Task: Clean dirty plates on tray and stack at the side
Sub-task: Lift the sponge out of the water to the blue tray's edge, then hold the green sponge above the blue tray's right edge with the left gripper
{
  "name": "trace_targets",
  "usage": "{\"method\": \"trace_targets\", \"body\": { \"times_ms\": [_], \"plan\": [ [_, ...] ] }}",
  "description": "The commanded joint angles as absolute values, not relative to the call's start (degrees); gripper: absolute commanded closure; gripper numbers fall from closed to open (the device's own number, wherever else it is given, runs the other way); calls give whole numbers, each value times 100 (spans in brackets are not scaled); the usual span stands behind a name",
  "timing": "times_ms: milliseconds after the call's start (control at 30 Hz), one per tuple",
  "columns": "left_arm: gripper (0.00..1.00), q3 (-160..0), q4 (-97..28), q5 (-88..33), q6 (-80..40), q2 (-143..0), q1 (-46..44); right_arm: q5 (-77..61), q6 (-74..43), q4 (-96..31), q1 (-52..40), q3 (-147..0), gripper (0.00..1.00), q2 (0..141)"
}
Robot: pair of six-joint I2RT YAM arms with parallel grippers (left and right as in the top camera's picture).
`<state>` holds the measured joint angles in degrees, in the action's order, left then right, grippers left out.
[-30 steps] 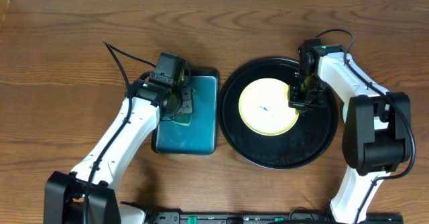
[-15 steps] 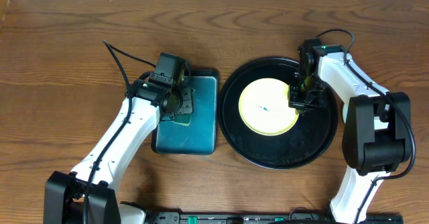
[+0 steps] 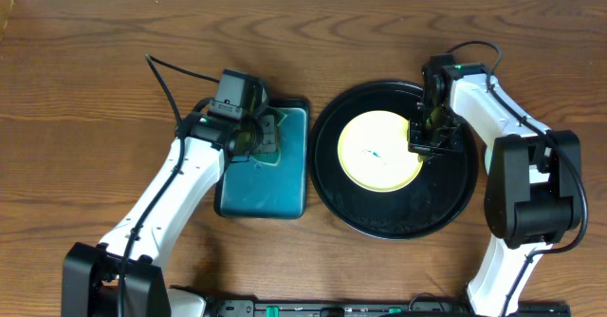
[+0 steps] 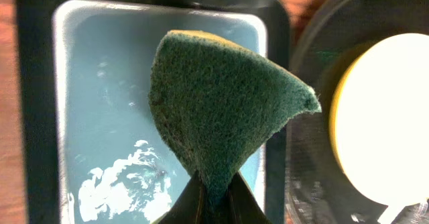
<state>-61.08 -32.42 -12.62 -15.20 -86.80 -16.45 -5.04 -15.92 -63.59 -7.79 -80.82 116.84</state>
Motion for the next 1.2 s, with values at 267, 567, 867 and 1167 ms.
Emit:
{"method": "trace_targets", "body": {
  "times_ms": [267, 567, 867, 1167],
  "plan": [
    [93, -6005, -3079, -3771, -534, -8648, -569, -322, -1627, -6364, -797, -8042, 99, 11740],
    [93, -5977, -3256, -4571, -32, -8648, -126, -322, -1627, -6364, -797, -8042, 99, 11740],
    [92, -5935, -3273, -4587, 21, -8648, -123, -322, -1627, -6364, -797, -8038, 99, 11740],
    [92, -5935, -3273, -4587, 23, -8648, -123, -322, -1627, -6364, -797, -8038, 99, 11740]
  ]
}}
